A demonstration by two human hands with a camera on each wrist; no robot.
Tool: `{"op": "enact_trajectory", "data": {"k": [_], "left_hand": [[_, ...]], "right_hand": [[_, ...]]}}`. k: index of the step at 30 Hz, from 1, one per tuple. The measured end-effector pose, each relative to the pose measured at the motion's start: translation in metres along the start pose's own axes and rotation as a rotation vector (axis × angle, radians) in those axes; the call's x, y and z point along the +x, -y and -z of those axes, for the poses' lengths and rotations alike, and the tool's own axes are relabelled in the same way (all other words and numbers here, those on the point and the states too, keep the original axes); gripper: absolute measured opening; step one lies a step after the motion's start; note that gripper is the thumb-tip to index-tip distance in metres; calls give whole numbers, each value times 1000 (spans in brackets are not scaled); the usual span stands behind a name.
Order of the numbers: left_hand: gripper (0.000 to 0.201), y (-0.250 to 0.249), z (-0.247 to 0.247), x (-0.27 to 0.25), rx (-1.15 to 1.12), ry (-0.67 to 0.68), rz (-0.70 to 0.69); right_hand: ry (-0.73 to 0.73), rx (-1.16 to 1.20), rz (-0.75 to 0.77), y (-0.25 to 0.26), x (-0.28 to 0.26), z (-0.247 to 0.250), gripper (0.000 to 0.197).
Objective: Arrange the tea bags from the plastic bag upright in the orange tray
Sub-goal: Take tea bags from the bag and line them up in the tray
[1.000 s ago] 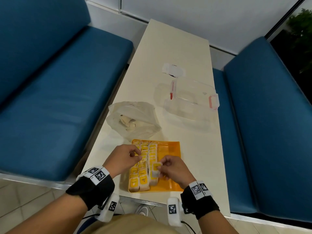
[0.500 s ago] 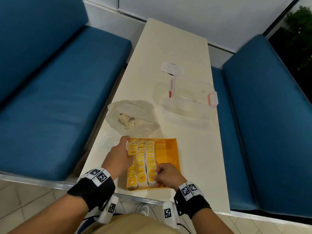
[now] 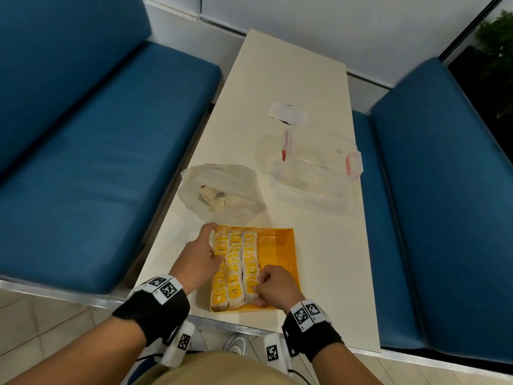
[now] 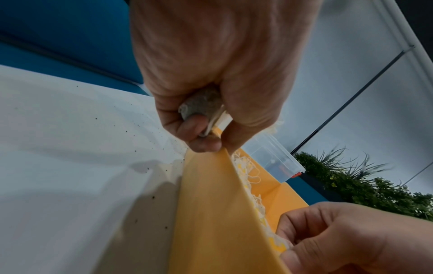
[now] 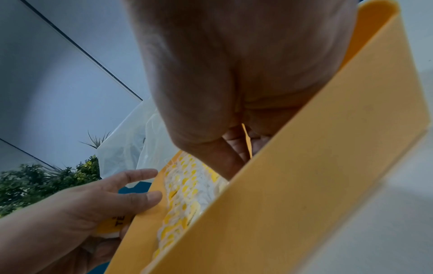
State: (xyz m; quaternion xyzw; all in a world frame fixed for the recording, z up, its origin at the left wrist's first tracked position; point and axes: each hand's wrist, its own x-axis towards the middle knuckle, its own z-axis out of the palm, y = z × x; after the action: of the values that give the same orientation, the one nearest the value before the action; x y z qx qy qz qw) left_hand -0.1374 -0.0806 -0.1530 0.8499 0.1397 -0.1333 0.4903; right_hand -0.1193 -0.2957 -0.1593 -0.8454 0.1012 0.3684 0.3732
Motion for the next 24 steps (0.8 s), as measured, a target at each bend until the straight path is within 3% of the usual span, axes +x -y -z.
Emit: {"op": "enact_trajectory", "data": {"k": [9, 18, 22, 24], "left_hand": [[64, 0, -1, 1, 4, -7, 5], [64, 2, -1, 2, -23, -4, 19], [46, 0, 6, 2, -36, -31, 17], [32, -9, 12, 0, -256, 15, 54]], "right_hand": [[-72, -106, 11, 1, -3, -1, 17], [-43, -95, -12, 6, -3, -2, 19], [-33, -51, -24, 10, -7, 3, 18], [-71, -59, 29, 14, -7, 8, 16]]}}
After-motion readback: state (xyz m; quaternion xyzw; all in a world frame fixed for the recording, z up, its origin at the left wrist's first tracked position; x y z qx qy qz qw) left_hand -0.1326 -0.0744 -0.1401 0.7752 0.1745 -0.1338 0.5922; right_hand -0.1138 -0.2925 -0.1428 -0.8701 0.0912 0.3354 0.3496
